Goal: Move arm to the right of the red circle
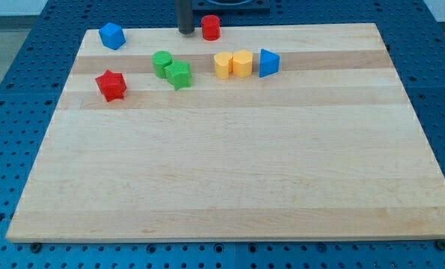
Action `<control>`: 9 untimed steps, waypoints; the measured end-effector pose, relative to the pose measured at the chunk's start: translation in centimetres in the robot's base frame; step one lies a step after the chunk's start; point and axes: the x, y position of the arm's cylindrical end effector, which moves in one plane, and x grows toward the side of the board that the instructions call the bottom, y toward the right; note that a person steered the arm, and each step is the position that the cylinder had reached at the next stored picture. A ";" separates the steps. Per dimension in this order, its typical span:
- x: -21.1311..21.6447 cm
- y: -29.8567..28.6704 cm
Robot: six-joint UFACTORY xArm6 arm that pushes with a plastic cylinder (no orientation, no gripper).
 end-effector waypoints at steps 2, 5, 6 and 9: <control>0.4 3.5; 3.7 5.5; 5.9 9.8; 1.1 14.1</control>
